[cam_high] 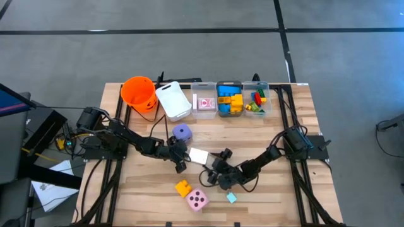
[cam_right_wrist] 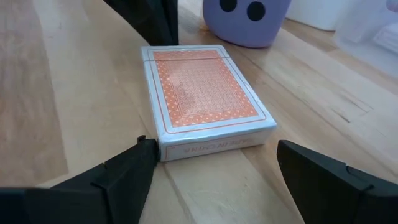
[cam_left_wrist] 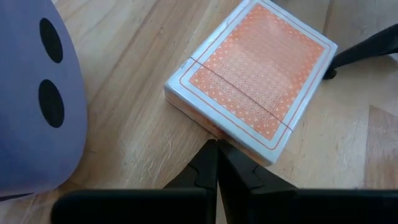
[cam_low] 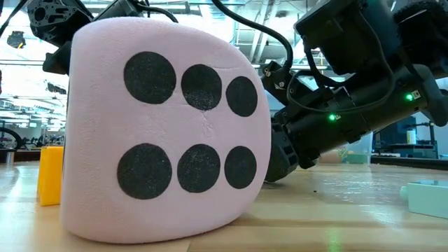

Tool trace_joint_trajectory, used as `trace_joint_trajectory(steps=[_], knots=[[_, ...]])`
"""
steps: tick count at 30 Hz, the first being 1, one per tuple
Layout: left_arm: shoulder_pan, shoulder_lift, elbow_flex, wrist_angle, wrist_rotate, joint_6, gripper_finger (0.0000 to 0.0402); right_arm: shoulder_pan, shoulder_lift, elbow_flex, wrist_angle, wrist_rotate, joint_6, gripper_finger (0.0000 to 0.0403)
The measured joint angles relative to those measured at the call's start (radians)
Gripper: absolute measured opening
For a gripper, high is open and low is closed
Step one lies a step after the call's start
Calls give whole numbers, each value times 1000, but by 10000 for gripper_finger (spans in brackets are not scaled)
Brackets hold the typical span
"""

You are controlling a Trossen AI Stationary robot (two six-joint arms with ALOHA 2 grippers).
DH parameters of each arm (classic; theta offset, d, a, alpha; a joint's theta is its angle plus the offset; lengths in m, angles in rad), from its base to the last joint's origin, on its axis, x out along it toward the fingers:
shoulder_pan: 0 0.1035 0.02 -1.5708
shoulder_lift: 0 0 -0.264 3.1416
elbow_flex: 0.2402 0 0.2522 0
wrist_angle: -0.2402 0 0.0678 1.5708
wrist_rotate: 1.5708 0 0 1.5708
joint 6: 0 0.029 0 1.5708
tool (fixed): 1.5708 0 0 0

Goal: Pick & Place Toys
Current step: Put the orange deck of cards into the left transparent bin

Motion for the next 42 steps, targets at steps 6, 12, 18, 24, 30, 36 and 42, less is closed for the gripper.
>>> trace_joint_trajectory(steps=[6, 12, 18, 24, 30, 36, 42], knots=[[0, 0, 0, 1, 0, 0, 0, -13, 0, 0, -8, 16, -1, 327], [0, 0, 1, 6, 0, 11, 0, -18, 0, 0, -7, 1, -1, 327], [0, 0, 1, 7, 0, 78, 0, -18, 0, 0, -7, -3, -2, 327], [0, 0, 1, 7, 0, 87, 0, -27, 0, 0, -6, -11, -3, 327], [0, 0, 1, 7, 0, 88, 0, -28, 0, 0, 0, -20, -19, 327], [0, 0, 1, 7, 0, 89, 0, -30, -2, 0, 2, -52, -38, 334], [0, 0, 1, 7, 0, 89, 0, -35, -2, 0, -2, -56, -37, 393]])
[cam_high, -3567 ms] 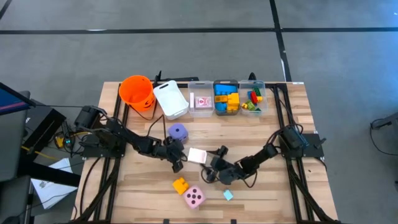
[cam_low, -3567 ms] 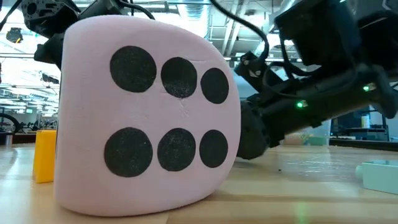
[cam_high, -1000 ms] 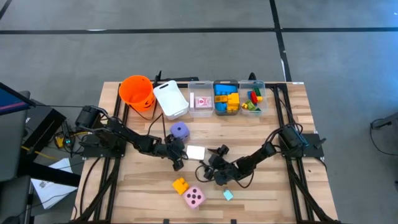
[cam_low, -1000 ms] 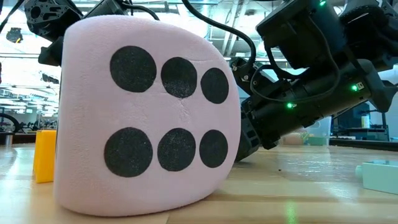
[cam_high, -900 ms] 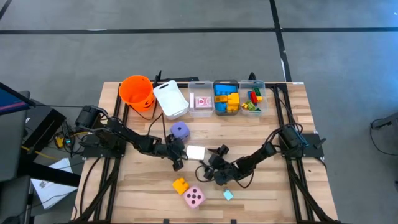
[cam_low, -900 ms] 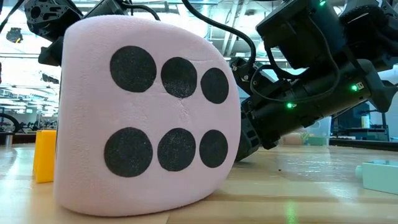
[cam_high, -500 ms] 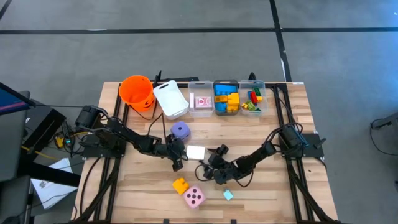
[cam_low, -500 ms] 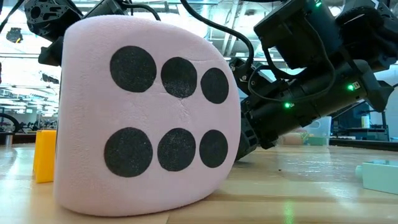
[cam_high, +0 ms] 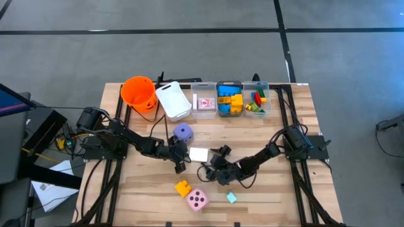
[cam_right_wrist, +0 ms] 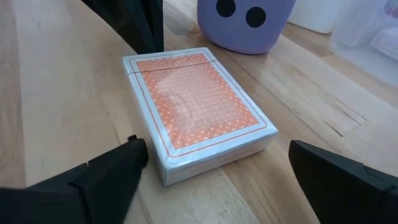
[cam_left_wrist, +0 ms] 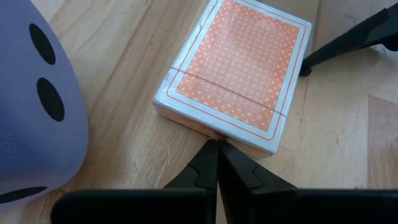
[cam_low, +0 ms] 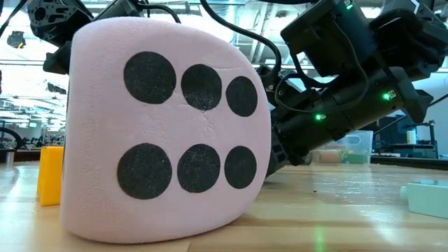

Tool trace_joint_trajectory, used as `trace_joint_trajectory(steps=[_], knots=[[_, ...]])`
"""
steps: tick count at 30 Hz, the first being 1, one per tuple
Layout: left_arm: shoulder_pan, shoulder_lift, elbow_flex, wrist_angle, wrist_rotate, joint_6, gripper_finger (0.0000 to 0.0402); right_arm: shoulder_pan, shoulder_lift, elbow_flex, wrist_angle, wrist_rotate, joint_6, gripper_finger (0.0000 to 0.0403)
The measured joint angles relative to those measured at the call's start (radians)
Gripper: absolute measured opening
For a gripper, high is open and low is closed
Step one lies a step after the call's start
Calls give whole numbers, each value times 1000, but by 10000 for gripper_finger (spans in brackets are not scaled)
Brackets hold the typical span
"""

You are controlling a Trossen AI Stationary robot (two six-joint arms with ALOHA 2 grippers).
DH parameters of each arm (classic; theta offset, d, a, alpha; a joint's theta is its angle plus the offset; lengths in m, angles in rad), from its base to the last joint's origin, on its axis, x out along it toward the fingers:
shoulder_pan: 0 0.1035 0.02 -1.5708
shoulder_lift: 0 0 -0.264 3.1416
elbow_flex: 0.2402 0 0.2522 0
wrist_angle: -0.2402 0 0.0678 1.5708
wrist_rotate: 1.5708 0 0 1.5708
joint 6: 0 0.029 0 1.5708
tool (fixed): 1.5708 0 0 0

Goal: Pick & Place Toys
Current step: Put the orange deck of cards into the left transparent bin

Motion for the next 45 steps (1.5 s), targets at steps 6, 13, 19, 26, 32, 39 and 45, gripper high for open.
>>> trace_joint_trajectory(steps=[6, 13, 19, 26, 32, 39, 45], knots=[[0, 0, 0, 0, 0, 0, 0, -13, 1, 0, 0, -13, 9, 384], [0, 0, 0, 0, 0, 23, 0, -17, 3, -1, 28, -10, -5, 386], [14, 0, 0, 2, 59, 99, 0, -23, 3, 0, 26, -12, -9, 386], [50, -1, 0, 3, 118, 131, 0, -50, 1, 0, 25, -92, -37, 386], [61, -1, 0, 3, 119, 132, 0, -78, -2, 0, 37, -187, -44, 385], [61, -1, 0, 3, 117, 132, 0, -82, 3, -2, 108, -212, -54, 385], [63, -1, 0, 42, 108, 132, 0, -81, 2, 1, 86, -220, -27, 382]])
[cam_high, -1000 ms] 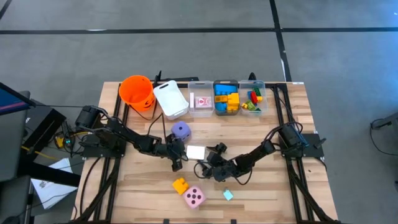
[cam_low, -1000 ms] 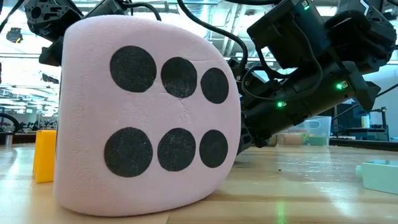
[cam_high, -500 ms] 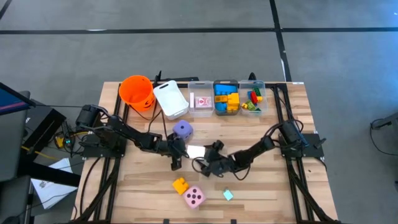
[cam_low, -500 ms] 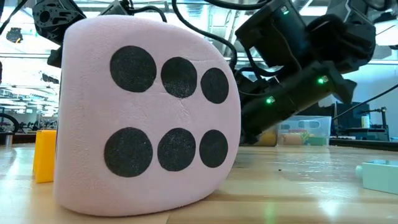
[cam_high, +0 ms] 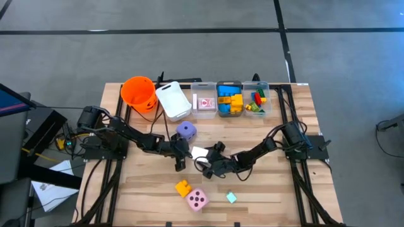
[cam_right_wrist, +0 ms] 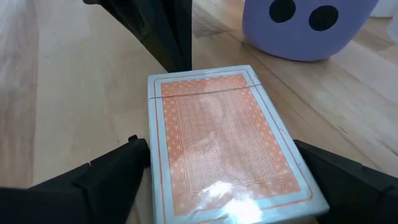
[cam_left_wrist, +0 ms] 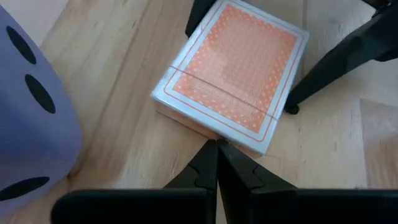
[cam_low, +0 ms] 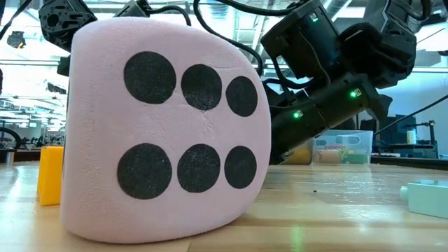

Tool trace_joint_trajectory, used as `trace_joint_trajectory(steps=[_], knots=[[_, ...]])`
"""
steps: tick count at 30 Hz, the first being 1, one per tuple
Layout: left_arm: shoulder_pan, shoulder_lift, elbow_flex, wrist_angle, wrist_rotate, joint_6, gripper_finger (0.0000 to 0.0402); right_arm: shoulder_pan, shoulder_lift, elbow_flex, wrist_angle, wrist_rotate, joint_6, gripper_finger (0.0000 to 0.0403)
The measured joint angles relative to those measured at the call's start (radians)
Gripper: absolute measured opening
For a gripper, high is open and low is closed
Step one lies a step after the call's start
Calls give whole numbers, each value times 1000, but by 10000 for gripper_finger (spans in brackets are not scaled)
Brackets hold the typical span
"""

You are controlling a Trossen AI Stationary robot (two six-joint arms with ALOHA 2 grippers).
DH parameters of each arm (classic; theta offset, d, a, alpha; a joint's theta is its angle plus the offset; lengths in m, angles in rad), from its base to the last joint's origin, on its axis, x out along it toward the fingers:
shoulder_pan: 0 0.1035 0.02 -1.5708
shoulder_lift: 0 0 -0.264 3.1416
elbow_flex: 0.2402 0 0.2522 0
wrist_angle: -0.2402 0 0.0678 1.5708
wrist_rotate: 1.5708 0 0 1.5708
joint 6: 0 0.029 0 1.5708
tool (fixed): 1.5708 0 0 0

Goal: Pick & Place Toys
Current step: Put the orange deck of cards into the left transparent bin

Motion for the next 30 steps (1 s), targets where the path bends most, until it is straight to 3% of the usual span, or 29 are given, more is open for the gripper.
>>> trace_joint_trajectory(steps=[6, 11, 17, 23, 26, 30], knots=[[0, 0, 0, 6, -25, 0, 0, -5, 0, 0, -8, 5, 16, 307], [-1, -39, -1, -3, -12, 6, 0, 3, -16, -1, -21, -4, -25, 303], [-3, -244, 0, -138, -1, 23, 0, 40, -103, -7, -100, 64, -126, 303], [-5, -501, 0, -337, -114, 22, 0, 37, -260, -4, -233, 268, -134, 303], [-6, -589, 0, -392, -174, 20, 0, -7, -337, -3, -250, 345, -134, 303], [-8, -645, 0, -401, -181, 19, 0, -127, -411, -3, -248, 325, -133, 303]])
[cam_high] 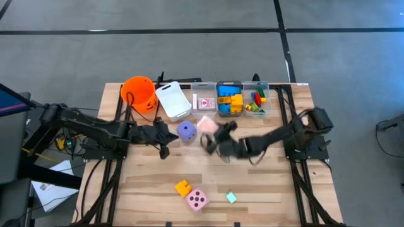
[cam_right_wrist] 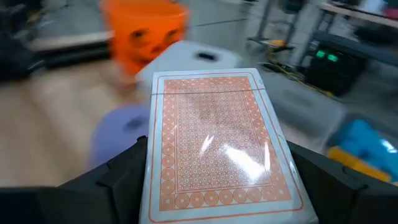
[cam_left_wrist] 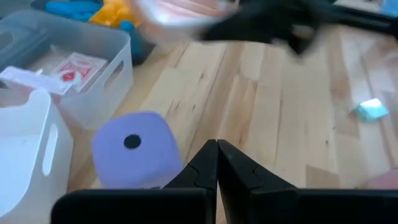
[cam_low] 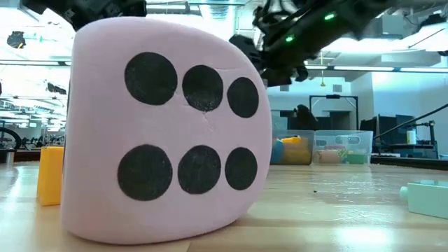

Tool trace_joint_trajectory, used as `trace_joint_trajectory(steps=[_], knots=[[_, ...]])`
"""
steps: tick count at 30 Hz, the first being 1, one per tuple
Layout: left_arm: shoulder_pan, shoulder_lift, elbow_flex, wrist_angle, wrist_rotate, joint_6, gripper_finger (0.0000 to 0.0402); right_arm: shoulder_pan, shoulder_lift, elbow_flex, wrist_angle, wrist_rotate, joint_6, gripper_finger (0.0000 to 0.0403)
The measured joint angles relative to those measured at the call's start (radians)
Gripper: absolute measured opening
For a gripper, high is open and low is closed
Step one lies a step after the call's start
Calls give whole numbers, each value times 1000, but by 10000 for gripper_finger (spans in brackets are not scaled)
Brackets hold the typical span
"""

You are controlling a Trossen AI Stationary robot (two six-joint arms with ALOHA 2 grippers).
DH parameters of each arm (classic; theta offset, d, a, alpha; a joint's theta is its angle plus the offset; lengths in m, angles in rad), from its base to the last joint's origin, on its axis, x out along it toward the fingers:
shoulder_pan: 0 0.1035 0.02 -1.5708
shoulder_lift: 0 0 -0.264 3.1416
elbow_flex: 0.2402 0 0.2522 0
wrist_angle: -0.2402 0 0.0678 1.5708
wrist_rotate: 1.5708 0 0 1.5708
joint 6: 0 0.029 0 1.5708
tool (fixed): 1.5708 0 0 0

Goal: Pick & Place Toys
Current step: Put the orange deck of cards into the left transparent bin, then put the small light blue game piece into the right transparent bin

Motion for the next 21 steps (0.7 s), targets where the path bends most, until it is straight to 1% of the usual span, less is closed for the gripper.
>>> trace_joint_trajectory(steps=[3, 8, 10, 12, 13, 16, 18, 21], knots=[[1, -1, 0, 0, -1, 23, 0, -116, -23, 0, 5, -82, 2, 303], [2, 32, -2, -5, -30, 48, 0, -327, -23, 0, 80, -301, 12, 303], [2, 49, -1, 2, -31, 47, 0, -400, -6, 2, 135, -413, 14, 314], [2, 66, -1, 2, -32, 37, 0, -464, 0, -1, 148, -513, 25, 334], [2, 73, -1, 3, -32, 26, 0, -487, 8, 0, 179, -564, 31, 346], [2, 96, -1, 6, -32, 22, 0, -537, 16, 2, 182, -694, 66, 382], [2, 108, -1, 3, -32, 22, 0, -556, 17, 2, 175, -730, 87, 391], [2, 129, -1, 6, -32, 22, 0, -553, 17, 2, 175, -736, 77, 384]])
